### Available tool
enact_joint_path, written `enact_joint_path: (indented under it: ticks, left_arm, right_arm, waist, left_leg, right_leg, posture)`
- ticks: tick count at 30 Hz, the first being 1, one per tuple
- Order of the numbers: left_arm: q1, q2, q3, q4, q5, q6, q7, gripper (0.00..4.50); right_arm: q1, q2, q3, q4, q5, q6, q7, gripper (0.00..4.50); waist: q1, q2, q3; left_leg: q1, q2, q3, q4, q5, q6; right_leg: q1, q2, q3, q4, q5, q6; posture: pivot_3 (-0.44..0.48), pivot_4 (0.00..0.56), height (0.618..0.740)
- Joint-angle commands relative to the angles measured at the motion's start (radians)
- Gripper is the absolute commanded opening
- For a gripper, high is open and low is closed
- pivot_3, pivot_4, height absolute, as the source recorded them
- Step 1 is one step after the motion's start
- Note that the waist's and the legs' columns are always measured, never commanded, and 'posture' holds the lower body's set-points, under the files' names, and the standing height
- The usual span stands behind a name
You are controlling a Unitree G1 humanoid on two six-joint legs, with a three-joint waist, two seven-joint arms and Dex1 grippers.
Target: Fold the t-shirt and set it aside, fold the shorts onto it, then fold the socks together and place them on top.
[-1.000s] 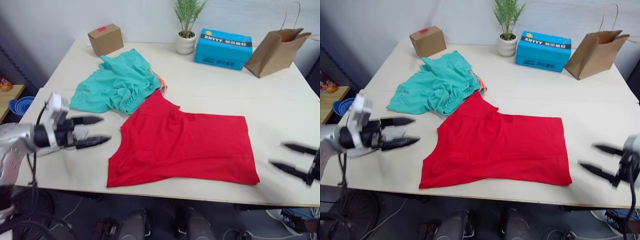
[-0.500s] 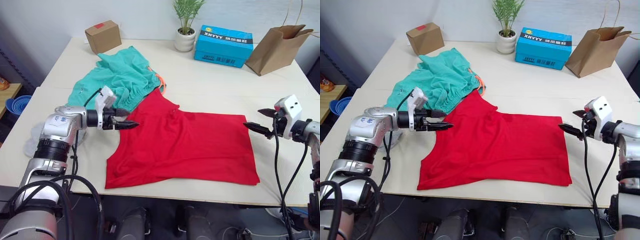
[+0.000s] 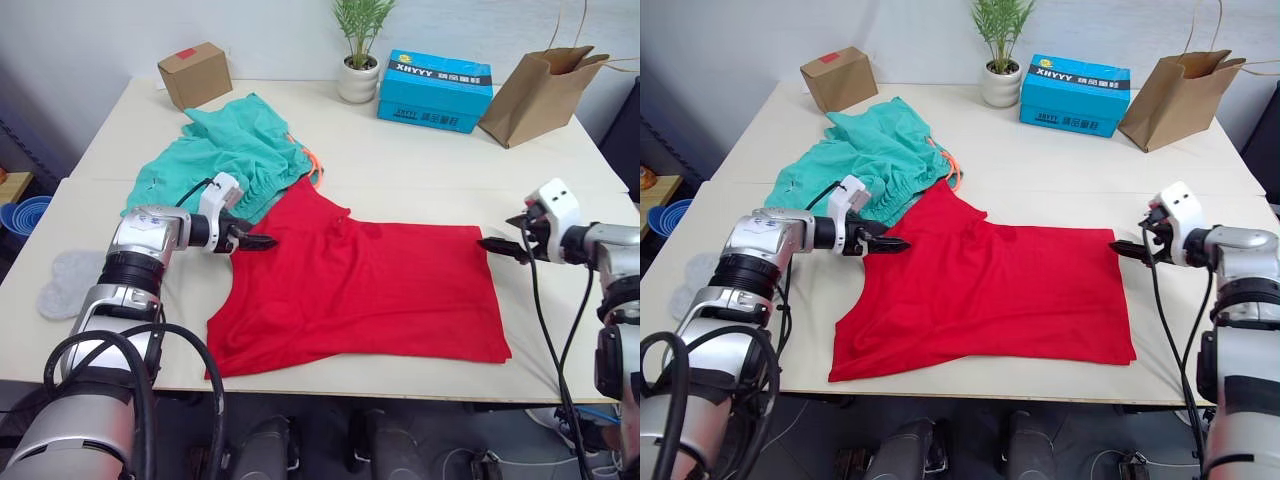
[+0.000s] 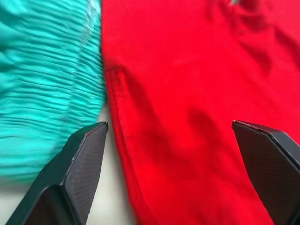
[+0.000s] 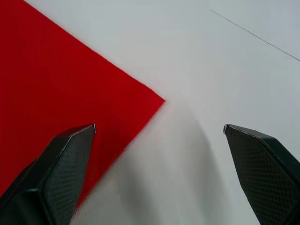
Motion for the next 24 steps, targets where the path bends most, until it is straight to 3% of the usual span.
enact_joint_path:
  ticks: [1,6,9,12,21,23,24]
  left_arm:
    - [-0.023,-0.022,0.009,0.026,0.009,0.024,-0.017,4.44]
    - [-0.013,-0.036,-0.003,0.027,0.029,0.042,-0.029,4.44]
    - [-0.006,-0.041,0.005,0.029,0.034,0.037,-0.025,3.82]
    - [0.006,-0.045,0.029,0.037,0.035,-0.001,-0.002,2.99]
    - [0.005,-0.049,0.086,0.059,0.021,-0.033,0.003,0.17]
    - [0.005,-0.051,0.092,0.062,0.023,-0.053,0.008,0.00]
    - [0.005,-0.051,0.096,0.064,0.023,-0.062,0.010,0.00]
  right_arm:
    - [-0.048,0.021,-0.006,0.022,-0.009,0.032,-0.005,4.50]
    - [-0.071,0.055,0.006,0.048,-0.040,0.042,-0.059,4.50]
    - [-0.075,0.064,0.018,0.055,-0.060,0.045,-0.074,4.50]
    - [-0.080,0.071,0.011,0.061,-0.063,0.049,-0.079,3.87]
    - [-0.080,0.080,-0.016,0.062,-0.043,0.045,-0.075,0.81]
    - [-0.078,0.080,-0.019,0.061,-0.041,0.041,-0.077,0.10]
    - [-0.078,0.080,-0.020,0.060,-0.040,0.040,-0.078,0.04]
  waist:
    - [-0.004,0.000,0.000]
    - [-0.005,0.000,0.000]
    - [-0.007,0.000,0.000]
    - [-0.010,0.000,0.000]
    - [-0.011,0.000,0.000]
    - [-0.011,0.000,0.000]
    - [-0.011,0.000,0.000]
  left_leg:
    - [0.000,0.000,0.000,0.000,0.000,0.000]
    - [0.000,-0.001,-0.001,0.000,0.000,0.000]
    - [0.000,-0.001,-0.001,0.000,0.000,0.000]
    - [0.000,-0.001,-0.001,0.000,0.000,0.000]
    - [0.001,-0.001,-0.001,0.000,0.000,0.000]
    - [0.001,-0.001,-0.001,0.000,0.000,0.000]
    - [0.001,-0.001,-0.001,0.000,0.000,0.000]
  right_leg:
    - [0.000,0.000,0.000,0.000,0.000,0.000]
    - [0.000,-0.001,0.000,0.000,0.000,0.000]
    - [0.001,-0.001,0.000,0.000,0.000,0.000]
    - [0.001,-0.001,0.000,0.001,0.000,0.000]
    - [0.001,-0.001,0.000,0.001,0.000,0.000]
    - [0.001,-0.001,0.000,0.001,0.000,0.000]
    - [0.001,-0.001,0.000,0.001,0.000,0.000]
  posture:
    - [0.000,0.150,0.740]
    - [0.000,0.150,0.740]
    - [0.000,0.150,0.740]
    - [0.000,0.150,0.740]
    - [0.000,0.150,0.740]
    - [0.000,0.150,0.740]
    - [0.000,0.150,0.740]
